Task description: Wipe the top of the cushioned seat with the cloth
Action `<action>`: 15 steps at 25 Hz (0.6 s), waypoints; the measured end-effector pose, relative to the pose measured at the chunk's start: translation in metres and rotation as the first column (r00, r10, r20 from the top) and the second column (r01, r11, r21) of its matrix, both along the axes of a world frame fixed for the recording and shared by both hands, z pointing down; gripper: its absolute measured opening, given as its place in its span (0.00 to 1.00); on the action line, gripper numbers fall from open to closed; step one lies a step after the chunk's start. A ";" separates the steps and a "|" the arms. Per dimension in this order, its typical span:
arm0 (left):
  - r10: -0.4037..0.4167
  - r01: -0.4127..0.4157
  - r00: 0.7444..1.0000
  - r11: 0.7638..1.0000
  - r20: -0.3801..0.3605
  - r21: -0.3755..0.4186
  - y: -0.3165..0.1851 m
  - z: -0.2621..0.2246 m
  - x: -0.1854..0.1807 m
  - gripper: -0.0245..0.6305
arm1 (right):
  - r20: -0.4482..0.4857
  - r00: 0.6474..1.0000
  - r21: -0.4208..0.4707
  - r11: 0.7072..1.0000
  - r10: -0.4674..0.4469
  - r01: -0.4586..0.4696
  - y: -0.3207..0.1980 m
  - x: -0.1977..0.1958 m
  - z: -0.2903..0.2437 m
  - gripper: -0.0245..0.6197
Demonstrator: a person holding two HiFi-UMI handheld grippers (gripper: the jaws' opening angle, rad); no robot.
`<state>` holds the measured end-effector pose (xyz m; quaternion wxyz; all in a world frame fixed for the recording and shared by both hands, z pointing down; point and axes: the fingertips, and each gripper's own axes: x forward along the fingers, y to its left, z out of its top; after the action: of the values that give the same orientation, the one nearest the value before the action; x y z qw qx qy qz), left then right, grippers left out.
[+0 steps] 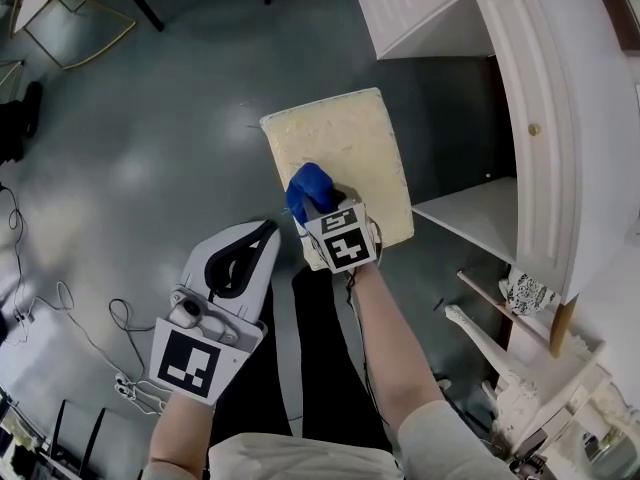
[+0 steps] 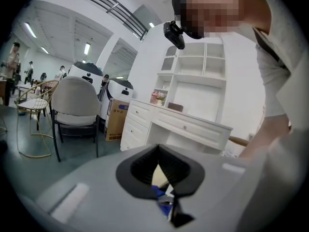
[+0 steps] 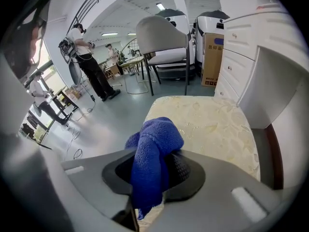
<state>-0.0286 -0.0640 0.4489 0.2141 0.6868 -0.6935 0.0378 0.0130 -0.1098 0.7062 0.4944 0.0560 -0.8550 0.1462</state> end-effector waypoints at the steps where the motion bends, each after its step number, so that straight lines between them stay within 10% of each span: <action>1: -0.005 0.005 1.000 1.000 0.001 -0.002 -0.001 0.001 0.004 0.04 | 0.002 1.000 0.002 1.000 0.000 0.000 -0.004 0.004 0.000 0.21; 15: -0.080 0.080 0.996 0.997 0.036 0.001 -0.017 0.003 0.035 0.04 | -0.007 1.000 0.050 0.998 0.023 -0.023 -0.072 0.060 0.001 0.21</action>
<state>0.0064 -0.0812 0.4518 0.2033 0.6575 -0.7243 0.0416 0.0726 -0.1813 0.7073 0.4942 0.0787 -0.8560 0.1301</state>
